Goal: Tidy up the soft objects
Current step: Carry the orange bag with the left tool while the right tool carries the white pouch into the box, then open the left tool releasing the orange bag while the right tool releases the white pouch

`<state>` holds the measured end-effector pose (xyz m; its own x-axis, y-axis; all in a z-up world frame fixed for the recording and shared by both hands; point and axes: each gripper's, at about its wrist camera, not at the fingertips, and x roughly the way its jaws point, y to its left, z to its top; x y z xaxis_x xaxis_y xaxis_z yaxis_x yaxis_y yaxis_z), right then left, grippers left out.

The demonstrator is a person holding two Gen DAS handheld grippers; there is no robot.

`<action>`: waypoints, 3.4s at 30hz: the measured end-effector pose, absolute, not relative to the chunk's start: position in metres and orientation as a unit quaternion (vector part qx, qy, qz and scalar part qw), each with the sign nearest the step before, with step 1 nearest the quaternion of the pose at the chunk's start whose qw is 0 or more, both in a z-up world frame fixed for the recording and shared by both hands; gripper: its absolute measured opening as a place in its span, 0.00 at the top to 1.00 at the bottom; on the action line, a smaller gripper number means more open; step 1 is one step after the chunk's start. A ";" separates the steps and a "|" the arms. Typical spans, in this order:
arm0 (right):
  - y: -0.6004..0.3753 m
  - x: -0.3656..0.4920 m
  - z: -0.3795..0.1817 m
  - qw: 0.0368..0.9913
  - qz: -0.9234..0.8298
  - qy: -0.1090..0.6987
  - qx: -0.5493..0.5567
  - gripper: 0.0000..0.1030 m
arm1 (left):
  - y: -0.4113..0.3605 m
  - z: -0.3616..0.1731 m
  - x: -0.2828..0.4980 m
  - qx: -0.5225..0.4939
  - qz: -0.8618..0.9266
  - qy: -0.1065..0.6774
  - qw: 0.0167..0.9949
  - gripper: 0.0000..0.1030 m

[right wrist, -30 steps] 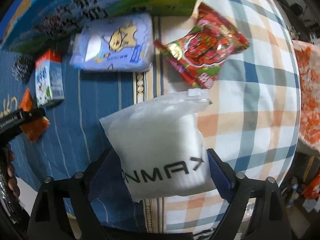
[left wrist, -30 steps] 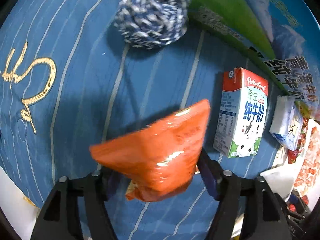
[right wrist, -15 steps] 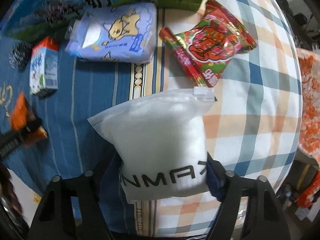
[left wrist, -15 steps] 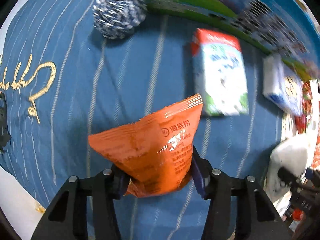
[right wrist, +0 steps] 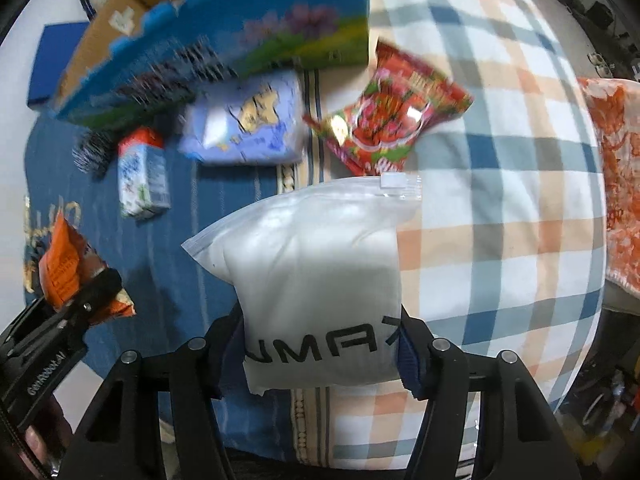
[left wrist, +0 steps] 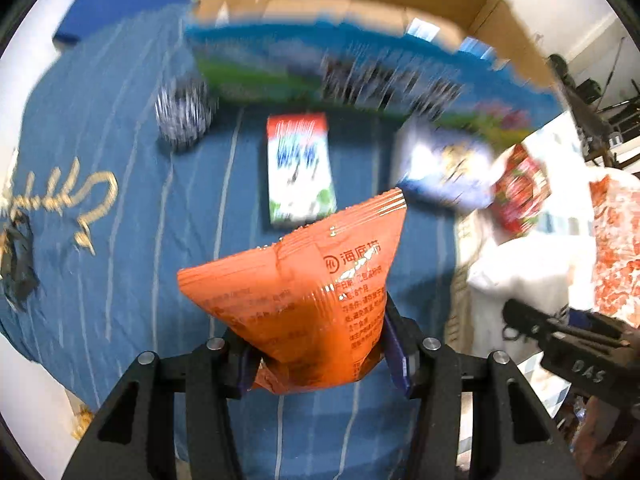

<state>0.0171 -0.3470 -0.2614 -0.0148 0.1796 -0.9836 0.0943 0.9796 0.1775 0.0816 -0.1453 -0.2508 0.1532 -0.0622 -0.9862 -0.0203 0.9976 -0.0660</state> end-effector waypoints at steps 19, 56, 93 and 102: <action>-0.325 0.136 -0.102 0.801 0.028 0.575 0.163 0.37 | -0.120 -0.120 0.217 -0.007 -0.093 0.518 0.850 0.53; -0.292 0.436 -0.343 0.728 -0.050 0.671 0.132 0.35 | -0.117 -0.348 0.483 -0.064 -0.149 0.728 0.666 0.52; -0.259 0.379 -0.266 0.766 -0.062 0.639 0.036 0.00 | -0.070 -0.240 0.402 -0.017 -0.070 0.636 0.769 0.01; -0.242 0.314 -0.211 0.802 -0.060 0.594 0.013 0.00 | -0.067 -0.190 0.346 -0.002 -0.052 0.571 0.819 0.01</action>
